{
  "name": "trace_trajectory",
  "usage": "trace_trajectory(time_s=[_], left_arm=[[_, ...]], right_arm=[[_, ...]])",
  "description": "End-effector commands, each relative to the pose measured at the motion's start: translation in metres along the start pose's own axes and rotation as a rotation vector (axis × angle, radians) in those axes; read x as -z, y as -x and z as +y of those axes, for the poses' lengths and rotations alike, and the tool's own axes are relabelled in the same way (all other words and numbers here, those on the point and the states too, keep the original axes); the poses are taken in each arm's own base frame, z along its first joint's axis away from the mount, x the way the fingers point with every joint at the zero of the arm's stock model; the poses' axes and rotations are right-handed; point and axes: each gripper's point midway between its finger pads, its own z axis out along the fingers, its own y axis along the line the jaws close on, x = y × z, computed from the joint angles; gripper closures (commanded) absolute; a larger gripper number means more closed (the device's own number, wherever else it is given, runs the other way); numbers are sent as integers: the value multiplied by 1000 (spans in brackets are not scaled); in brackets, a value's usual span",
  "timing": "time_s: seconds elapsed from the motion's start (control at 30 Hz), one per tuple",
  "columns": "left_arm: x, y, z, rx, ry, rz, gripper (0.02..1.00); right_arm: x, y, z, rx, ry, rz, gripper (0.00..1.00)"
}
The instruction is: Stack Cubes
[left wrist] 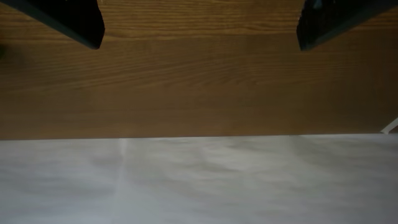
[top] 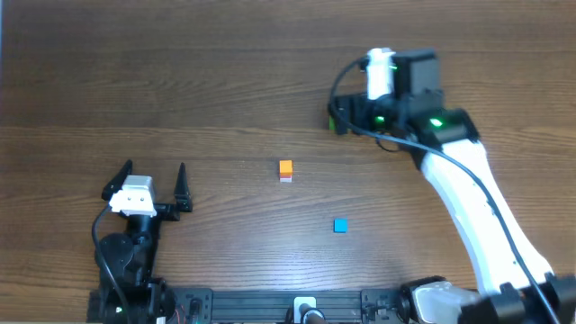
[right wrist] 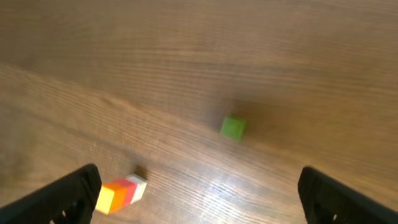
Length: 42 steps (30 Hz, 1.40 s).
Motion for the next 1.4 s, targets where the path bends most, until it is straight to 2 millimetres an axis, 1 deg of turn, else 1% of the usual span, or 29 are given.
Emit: trace_trajectory(time_s=[0.03,0.1,0.23,0.3,0.33,0.5,0.63,0.67,0.77,0.9,1.1,1.2,1.4], left_arm=[[0,-1,-4,-18,-20,-2,18],[0,-1,-4,-18,-20,-2,18],[0,-1,-4,-18,-20,-2,18],[0,-1,-4,-18,-20,-2,18],[0,-1,-4,-18,-20,-2,18],[0,-1,-4,-18,-20,-2,18],[0,-1,-4,-18,-20,-2,18],[0,-1,-4,-18,-20,-2,18],[0,-1,-4,-18,-20,-2,18],[0,-1,-4,-18,-20,-2,18],[0,-1,-4,-18,-20,-2,18],[0,-1,-4,-18,-20,-2,18],[0,-1,-4,-18,-20,-2,18]], right_arm=[[-31,2,4,-77,-89,80,7],[-45,-4,-1,-115,-157,126,9],[-66,-13,-12,-159,-265,206,9],[-77,-16,-14,-167,-280,242,7],[-89,-20,-17,-191,-294,279,9],[-119,-33,-25,-209,-318,350,9],[-142,-50,-32,-218,-336,409,7],[-149,-58,-35,-220,-343,433,7],[-155,-64,-39,-226,-351,453,9],[-158,-66,-44,-234,-356,458,16],[-160,-62,-47,-240,-354,439,139],[-161,-61,-48,-240,-353,435,248],[-165,-63,-48,-239,-353,439,312]])
